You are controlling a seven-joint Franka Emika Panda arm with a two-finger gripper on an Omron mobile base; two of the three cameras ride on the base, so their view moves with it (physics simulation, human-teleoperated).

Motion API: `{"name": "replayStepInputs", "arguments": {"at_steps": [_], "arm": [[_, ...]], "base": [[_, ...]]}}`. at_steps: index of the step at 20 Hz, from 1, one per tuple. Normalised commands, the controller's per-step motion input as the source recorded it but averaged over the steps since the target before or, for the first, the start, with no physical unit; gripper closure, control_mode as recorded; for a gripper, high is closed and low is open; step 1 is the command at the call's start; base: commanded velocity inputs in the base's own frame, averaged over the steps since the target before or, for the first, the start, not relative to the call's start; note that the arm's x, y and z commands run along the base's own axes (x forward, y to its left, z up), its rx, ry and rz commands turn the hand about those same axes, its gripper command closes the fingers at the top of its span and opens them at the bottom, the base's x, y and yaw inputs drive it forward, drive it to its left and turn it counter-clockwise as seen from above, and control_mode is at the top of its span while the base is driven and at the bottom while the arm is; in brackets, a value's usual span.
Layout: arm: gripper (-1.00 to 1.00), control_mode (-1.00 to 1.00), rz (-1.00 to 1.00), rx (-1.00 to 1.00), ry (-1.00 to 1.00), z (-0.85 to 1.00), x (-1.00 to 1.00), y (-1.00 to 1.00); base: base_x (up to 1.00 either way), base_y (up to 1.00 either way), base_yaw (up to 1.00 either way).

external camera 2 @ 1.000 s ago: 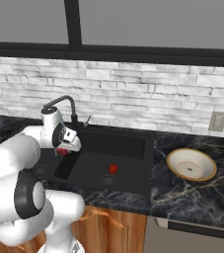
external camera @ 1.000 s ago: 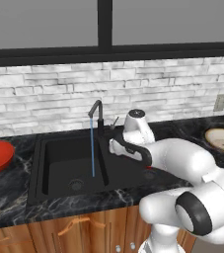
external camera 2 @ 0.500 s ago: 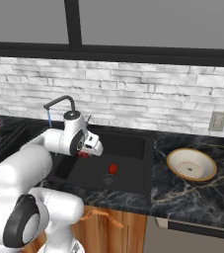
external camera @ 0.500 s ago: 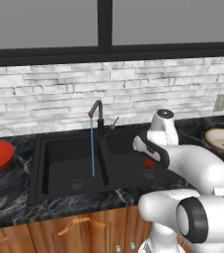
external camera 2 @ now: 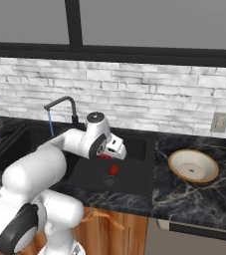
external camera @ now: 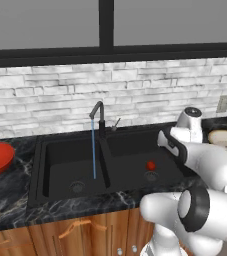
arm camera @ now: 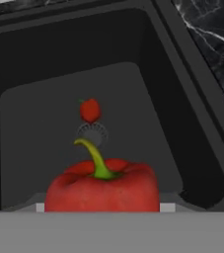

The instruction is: Pick the bell peppers from the sink and place them in one bowl. Place the eggplant in the other bowl. Then turn off the sink faucet.

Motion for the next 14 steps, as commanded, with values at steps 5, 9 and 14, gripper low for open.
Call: {"name": "replayStepInputs", "arguments": {"at_steps": [5,9,14], "arm": [[1.00,-1.00,-0.11,0.00,0.00,0.19,0.00,-0.84],[1.00,-1.00,-0.11,0.00,-0.01,0.19,0.00,-0.89],[1.00,-1.00,-0.13,0.02,0.00,0.22,0.00,-0.79]], "base": [[0.00,0.00,0.00],[0.00,0.00,0.00],[0.00,0.00,0.00]]}}
